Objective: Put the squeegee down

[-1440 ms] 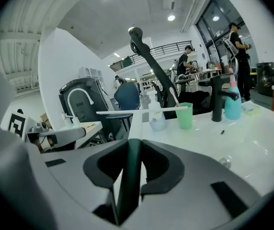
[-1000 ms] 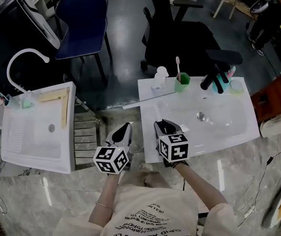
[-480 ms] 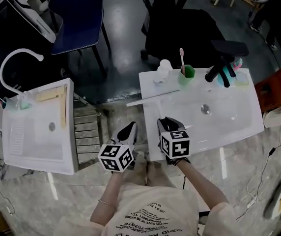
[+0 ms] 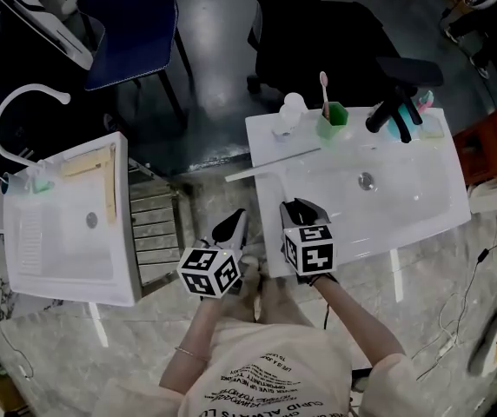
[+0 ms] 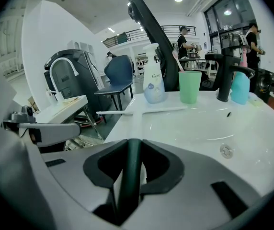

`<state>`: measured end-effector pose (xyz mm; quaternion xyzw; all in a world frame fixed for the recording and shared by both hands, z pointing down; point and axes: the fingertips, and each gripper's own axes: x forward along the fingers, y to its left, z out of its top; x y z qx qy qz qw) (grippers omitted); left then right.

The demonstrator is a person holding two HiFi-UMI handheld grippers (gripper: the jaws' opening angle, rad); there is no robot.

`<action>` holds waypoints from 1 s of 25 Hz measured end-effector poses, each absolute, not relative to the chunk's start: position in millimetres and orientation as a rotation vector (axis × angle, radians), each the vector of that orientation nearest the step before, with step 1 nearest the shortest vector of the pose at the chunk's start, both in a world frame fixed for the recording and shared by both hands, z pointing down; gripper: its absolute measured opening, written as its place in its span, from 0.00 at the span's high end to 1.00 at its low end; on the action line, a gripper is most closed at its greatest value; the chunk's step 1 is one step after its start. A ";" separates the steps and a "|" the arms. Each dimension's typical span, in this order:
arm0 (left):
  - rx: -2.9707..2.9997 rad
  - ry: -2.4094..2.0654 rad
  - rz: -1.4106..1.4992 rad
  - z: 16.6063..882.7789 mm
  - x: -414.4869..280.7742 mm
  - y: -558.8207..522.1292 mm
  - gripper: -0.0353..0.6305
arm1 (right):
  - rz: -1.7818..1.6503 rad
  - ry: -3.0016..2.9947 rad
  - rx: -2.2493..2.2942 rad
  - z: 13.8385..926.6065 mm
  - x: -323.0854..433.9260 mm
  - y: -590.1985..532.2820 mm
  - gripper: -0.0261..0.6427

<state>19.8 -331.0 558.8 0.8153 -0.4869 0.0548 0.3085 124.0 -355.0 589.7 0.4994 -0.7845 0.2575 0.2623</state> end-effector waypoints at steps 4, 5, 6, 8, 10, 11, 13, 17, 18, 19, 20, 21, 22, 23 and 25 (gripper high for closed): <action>2.157 -1.279 0.148 559.7 21.7 -329.7 0.91 | 0.690 -2.119 1.353 590.1 123.9 -354.5 0.82; 2.158 -1.277 0.148 559.7 22.0 -329.7 0.91 | 0.689 -2.118 1.353 590.2 123.9 -354.3 0.82; 2.159 -1.276 0.148 559.5 22.2 -329.9 0.91 | 0.688 -2.118 1.352 590.1 123.8 -354.4 0.82; 2.160 -1.275 0.148 559.0 22.1 -330.3 0.91 | 0.682 -2.118 1.345 590.0 123.7 -354.8 0.82; 2.160 -1.275 0.148 558.9 22.0 -330.2 0.91 | 0.674 -2.111 1.341 590.1 124.0 -354.8 0.82; 2.159 -1.274 0.147 558.9 21.9 -330.0 0.91 | 0.673 -2.105 1.343 590.3 124.4 -354.8 0.82; 2.160 -1.272 0.146 558.8 21.5 -330.0 0.91 | 0.675 -2.094 1.349 591.2 124.4 -354.9 0.82; 2.167 -1.269 0.141 557.3 21.9 -331.7 0.91 | 0.701 -2.111 1.347 591.6 123.3 -356.7 0.77; 2.169 -1.268 0.140 556.6 22.2 -332.0 0.91 | 0.711 -2.120 1.346 590.6 123.1 -357.0 0.75; 2.172 -1.267 0.139 555.7 22.5 -332.3 0.91 | 0.715 -2.128 1.343 589.0 122.8 -357.1 0.74; 2.176 -1.265 0.137 554.6 22.7 -332.5 0.91 | 0.712 -2.137 1.341 586.8 122.3 -357.0 0.74; 2.181 -1.264 0.135 553.1 22.7 -332.8 0.91 | 0.706 -2.147 1.339 584.3 121.7 -356.7 0.74; 2.187 -1.263 0.131 551.1 22.8 -333.2 0.91 | 0.700 -2.157 1.339 581.5 121.2 -356.3 0.74; 2.194 -1.262 0.128 548.7 22.9 -333.8 0.91 | 0.694 -2.165 1.343 578.3 121.5 -356.0 0.74; 2.212 -1.258 0.120 542.8 23.9 -335.1 0.91 | 0.672 -2.178 1.361 570.3 124.2 -356.2 0.74</action>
